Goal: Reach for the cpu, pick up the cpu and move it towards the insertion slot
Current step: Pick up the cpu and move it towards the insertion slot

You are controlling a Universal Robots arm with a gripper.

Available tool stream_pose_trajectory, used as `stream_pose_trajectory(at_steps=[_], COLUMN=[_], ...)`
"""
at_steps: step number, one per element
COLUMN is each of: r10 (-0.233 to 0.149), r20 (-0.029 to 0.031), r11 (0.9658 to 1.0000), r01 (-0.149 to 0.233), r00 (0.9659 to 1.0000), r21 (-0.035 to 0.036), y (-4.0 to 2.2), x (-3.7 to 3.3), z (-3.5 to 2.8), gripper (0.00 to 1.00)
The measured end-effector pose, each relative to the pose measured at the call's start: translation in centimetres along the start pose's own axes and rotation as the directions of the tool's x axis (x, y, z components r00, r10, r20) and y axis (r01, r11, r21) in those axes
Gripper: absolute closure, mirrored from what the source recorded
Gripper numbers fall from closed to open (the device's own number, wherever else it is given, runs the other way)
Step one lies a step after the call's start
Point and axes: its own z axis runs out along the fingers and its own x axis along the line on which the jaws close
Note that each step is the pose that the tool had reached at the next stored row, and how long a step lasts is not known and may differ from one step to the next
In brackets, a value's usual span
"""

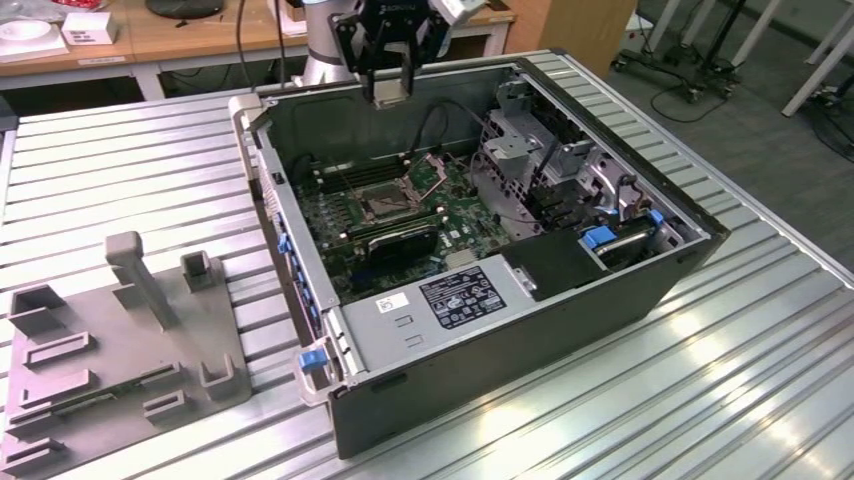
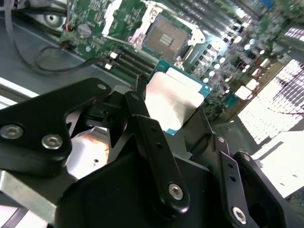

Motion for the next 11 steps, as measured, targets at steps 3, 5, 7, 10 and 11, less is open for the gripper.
stream_pose_trajectory(at_steps=[3,5,7,10,11], r10=[0.000,0.001,0.001,0.001,0.001], r20=[0.0015,-0.0046,-0.0073,-0.0073,-0.0074], r11=[1.0000,0.9997,0.9995,0.9995,0.9996], r01=[0.000,-0.001,-0.001,-0.001,-0.001], r00=[1.0000,1.0000,1.0000,1.0000,1.0000], r21=[0.0082,0.0252,0.0303,0.0303,0.0298], y=[0.00,0.00,0.02,0.10,0.13], x=[0.00,-0.03,-0.09,-0.27,-0.33], z=[0.00,-0.01,-0.01,0.00,0.00], gripper=[0.45,0.45,0.45,0.45,0.45])
